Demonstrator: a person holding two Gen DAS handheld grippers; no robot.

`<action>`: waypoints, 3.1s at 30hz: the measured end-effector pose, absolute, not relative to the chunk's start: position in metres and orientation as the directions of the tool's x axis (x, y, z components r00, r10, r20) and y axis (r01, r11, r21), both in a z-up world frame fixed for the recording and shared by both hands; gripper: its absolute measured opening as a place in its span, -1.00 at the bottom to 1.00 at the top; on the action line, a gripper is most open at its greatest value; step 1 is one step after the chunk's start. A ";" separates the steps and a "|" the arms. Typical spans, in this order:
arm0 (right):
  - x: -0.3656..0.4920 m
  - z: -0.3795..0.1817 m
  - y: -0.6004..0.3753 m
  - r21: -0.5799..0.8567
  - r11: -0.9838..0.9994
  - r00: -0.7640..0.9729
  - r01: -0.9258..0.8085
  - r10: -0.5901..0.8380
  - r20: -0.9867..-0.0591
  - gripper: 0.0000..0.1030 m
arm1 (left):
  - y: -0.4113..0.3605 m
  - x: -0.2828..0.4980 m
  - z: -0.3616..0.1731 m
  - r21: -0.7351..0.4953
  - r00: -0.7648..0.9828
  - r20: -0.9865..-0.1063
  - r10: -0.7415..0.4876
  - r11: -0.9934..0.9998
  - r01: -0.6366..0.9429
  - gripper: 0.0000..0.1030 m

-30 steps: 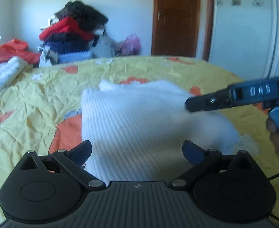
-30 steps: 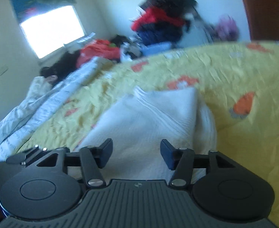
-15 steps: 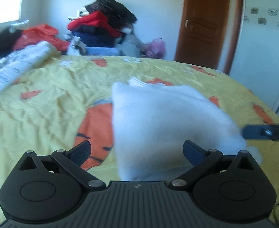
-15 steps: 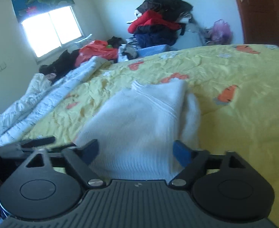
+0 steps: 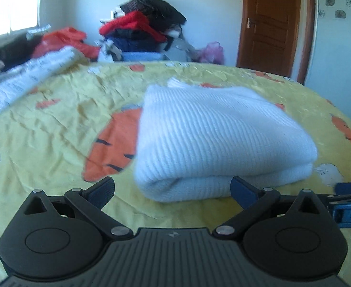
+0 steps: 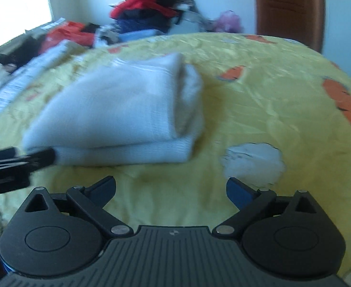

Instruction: Fold small clothes

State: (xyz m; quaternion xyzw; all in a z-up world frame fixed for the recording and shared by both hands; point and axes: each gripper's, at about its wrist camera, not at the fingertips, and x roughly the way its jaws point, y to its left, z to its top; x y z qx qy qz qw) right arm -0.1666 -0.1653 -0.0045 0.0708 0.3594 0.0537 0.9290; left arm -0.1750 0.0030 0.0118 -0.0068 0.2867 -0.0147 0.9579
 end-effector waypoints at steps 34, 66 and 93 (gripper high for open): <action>-0.148 -0.034 -0.138 0.047 0.997 0.780 -0.060 0.077 -0.622 1.00 | 0.006 -0.156 -0.026 0.014 0.779 -0.626 -0.030 0.999 0.049 1.00; -0.149 -0.034 -0.137 0.053 0.997 0.781 -0.061 0.081 -0.619 1.00 | 0.006 -0.156 -0.026 0.014 0.780 -0.625 -0.030 0.999 0.049 1.00; -0.151 -0.033 -0.133 0.047 0.997 0.781 -0.059 0.075 -0.620 1.00 | 0.007 -0.157 -0.026 0.014 0.780 -0.625 -0.030 0.999 0.049 1.00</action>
